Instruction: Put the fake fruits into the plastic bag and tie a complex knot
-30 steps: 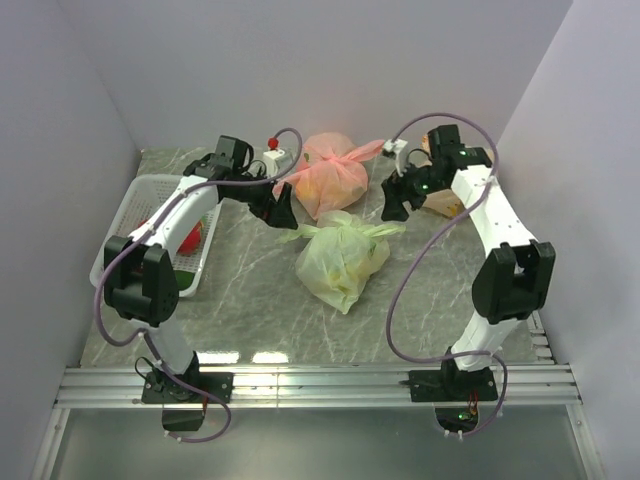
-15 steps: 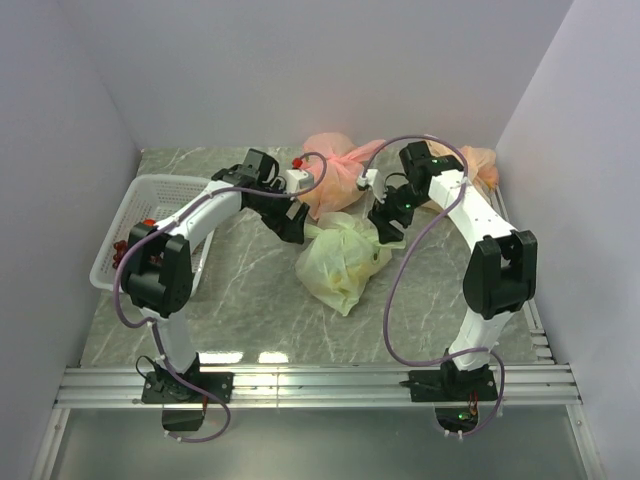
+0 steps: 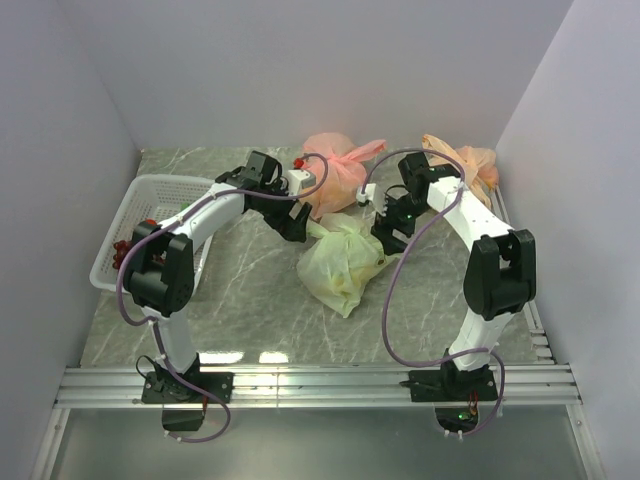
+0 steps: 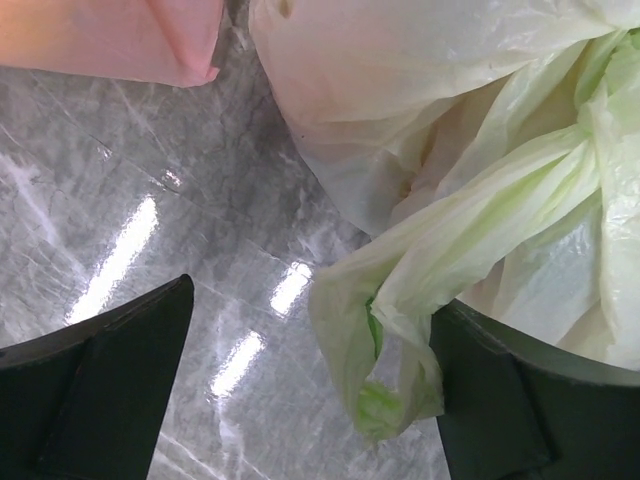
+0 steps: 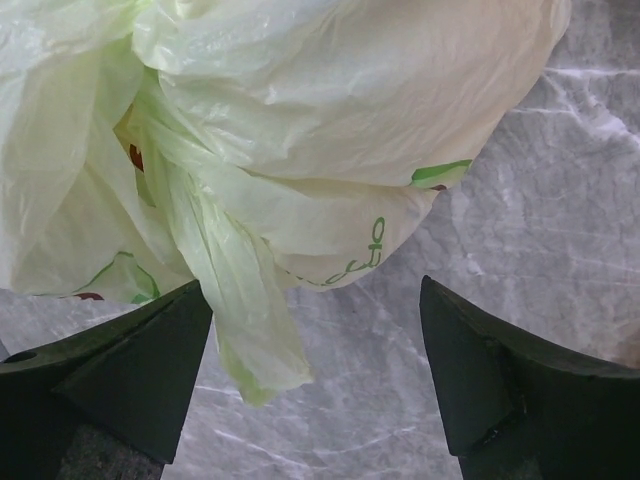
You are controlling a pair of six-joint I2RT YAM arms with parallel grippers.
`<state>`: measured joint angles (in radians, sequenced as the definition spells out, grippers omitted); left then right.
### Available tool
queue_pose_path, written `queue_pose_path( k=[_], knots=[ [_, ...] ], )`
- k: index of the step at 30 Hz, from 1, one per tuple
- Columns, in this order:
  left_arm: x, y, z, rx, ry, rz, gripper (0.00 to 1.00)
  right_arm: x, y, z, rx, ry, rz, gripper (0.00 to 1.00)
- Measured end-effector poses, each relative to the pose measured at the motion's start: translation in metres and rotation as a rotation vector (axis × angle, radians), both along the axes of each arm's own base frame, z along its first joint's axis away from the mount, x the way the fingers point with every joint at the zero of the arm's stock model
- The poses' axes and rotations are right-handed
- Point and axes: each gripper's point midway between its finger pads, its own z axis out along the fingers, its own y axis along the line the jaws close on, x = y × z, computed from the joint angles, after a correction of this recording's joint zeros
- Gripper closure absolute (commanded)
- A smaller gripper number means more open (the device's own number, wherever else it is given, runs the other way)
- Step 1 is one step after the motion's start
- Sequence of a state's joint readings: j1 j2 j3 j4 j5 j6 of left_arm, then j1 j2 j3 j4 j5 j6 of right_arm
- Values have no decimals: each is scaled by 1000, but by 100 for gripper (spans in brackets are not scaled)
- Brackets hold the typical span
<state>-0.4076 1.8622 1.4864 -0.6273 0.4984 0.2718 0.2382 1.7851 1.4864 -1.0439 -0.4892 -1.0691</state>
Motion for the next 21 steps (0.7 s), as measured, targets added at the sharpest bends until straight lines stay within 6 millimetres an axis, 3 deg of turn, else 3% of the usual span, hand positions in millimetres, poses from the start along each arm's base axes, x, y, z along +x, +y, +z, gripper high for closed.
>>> queue_pose_path(
  k=[8,18,21],
  knots=[
    [1,0,0,-3,10,24,1,3,-8,15,-18,-12,27,11],
    [4,0,3,-18,9,33,1,-5,-18,13,-57,23,18,11],
    [5,0,4,-22,11,43,1,-5,-15,12,-63,22,27,21]
  ],
)
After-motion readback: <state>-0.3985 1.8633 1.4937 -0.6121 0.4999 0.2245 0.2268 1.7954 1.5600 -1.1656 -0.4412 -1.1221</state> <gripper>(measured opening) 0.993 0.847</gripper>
